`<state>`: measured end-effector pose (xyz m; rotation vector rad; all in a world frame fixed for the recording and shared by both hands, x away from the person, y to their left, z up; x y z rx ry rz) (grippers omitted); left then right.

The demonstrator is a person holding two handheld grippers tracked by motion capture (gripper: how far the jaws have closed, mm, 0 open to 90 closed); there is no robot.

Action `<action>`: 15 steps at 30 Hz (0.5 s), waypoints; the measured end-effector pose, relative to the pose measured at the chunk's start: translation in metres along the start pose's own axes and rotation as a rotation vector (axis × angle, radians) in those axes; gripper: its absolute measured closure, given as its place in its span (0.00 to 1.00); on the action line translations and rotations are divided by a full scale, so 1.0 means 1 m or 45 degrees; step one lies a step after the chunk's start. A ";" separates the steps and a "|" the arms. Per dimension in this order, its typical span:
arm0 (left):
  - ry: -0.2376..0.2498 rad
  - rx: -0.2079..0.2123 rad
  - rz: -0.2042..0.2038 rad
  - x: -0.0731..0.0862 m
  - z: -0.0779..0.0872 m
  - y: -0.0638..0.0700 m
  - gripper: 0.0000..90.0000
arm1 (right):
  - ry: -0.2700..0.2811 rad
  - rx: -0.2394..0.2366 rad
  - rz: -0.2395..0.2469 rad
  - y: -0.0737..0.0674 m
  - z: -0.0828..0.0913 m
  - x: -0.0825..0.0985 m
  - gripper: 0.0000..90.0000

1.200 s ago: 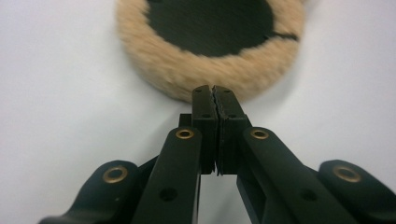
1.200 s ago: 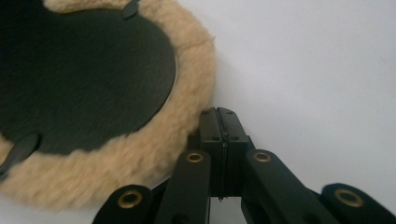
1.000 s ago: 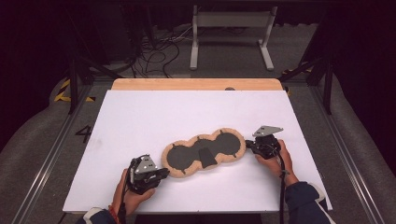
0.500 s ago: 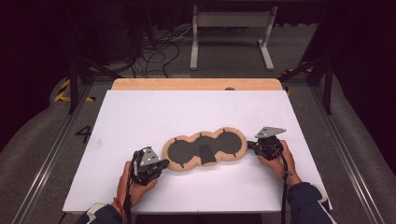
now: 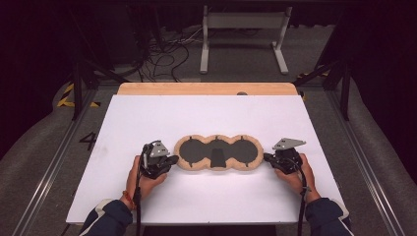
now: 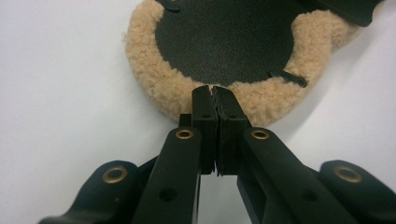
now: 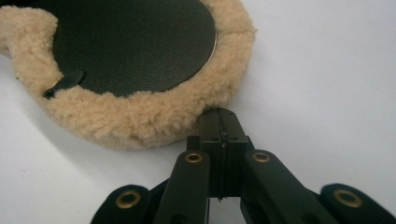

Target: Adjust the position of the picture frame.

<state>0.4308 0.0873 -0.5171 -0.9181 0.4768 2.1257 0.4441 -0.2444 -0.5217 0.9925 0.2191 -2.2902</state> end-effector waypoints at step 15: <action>0.040 -0.006 -0.082 0.005 0.018 -0.007 0.87 | 0.039 0.046 -0.034 0.005 0.009 -0.002 1.00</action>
Point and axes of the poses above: each handheld gripper's, and its own axes: z roughly backward along the jaws, x roughly out of its underside, y roughly to its right, the point moved 10 cm from there along -z, roughly forward along the jaws, and after that the axes turned 2 degrees about x, right-handed, at the moved point
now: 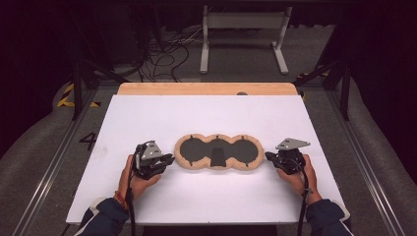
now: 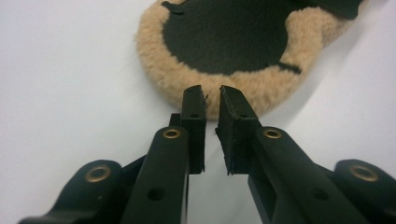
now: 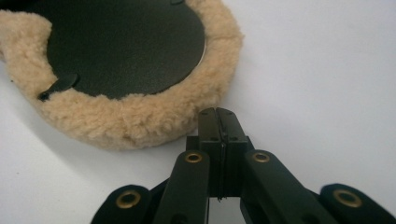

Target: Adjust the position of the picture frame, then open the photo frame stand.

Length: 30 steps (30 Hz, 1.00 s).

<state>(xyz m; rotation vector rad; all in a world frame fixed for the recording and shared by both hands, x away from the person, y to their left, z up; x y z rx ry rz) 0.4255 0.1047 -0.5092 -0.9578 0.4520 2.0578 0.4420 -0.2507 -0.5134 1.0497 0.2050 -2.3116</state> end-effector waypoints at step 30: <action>0.062 -0.014 0.026 0.061 0.054 0.002 0.19 | 0.002 -0.499 -0.067 -0.107 0.009 -0.025 0.70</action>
Point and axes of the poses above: each handheld gripper's, and its own axes: z roughly backward along the jaws, x roughly out of its underside, y roughly to its right, the point moved 10 cm from there along -z, roughly forward along the jaws, and after that the axes turned 2 degrees about x, right-handed, at the moved point
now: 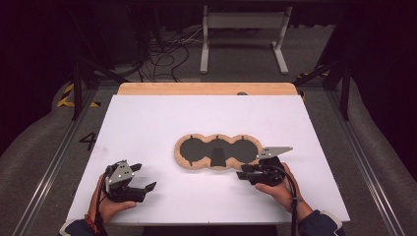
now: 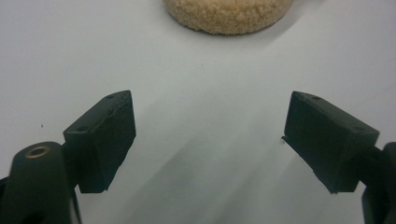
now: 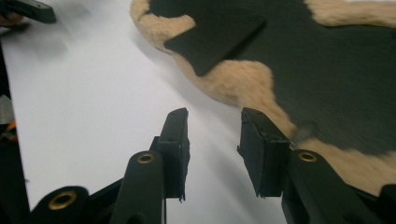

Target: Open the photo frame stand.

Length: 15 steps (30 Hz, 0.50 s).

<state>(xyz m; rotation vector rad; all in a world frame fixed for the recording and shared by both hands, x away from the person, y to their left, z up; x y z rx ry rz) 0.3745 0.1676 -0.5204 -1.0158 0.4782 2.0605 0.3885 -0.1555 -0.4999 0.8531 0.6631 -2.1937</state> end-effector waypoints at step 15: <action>-0.008 -0.003 -0.001 0.000 -0.002 0.001 0.17 | -0.041 -0.124 -0.111 -0.013 -0.037 -0.016 0.68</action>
Point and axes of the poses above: each handheld gripper's, and its own axes: z roughly backward along the jaws, x roughly out of its underside, y roughly to its right, the point moved 10 cm from there along -z, roughly forward along the jaws, and after that the axes turned 2 degrees about x, right-handed, at the moved point
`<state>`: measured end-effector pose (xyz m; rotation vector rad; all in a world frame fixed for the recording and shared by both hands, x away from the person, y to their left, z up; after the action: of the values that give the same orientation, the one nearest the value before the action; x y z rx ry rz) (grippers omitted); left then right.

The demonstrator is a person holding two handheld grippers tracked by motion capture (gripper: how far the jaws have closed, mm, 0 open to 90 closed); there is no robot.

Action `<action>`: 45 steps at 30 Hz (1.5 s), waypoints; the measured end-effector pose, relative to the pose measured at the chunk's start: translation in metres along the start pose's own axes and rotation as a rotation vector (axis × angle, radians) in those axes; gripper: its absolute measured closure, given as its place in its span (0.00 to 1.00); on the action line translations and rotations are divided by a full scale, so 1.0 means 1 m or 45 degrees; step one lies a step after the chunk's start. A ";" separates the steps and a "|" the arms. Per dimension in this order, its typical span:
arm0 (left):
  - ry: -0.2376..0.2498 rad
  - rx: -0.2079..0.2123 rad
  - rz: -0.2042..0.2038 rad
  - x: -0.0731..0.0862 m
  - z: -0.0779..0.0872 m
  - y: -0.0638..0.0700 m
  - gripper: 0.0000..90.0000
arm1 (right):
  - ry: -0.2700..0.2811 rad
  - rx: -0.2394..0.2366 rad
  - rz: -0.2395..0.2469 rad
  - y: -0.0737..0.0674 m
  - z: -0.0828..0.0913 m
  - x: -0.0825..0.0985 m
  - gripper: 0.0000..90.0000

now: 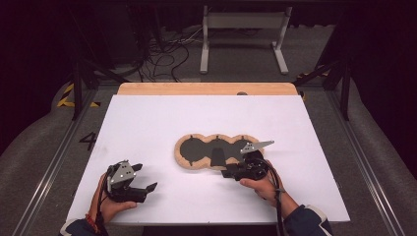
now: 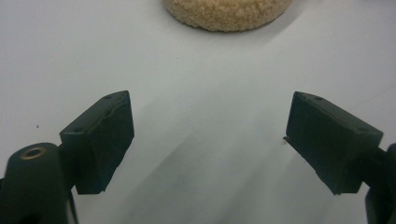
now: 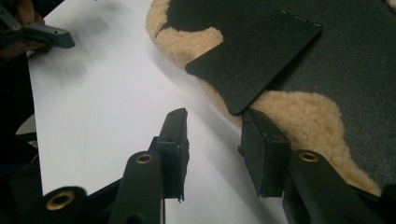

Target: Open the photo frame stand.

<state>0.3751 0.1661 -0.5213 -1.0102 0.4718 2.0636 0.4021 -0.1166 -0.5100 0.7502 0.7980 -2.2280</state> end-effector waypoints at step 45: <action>-0.039 0.296 0.356 -0.067 -0.093 -0.027 0.14 | 0.190 -0.310 -0.684 0.014 -0.015 -0.026 0.73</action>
<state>0.4685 0.0944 -0.5258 -0.8095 0.8561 2.2007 0.4333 -0.1049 -0.5067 0.6399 1.4559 -2.4834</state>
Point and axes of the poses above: each handheld gripper's, and its own axes: z roughly backward along the jaws, x roughly out of its underside, y roughly to its right, the point moved 10 cm from there along -z, roughly forward along the jaws, and after that the axes turned 2 degrees about x, right-handed, at the moved point
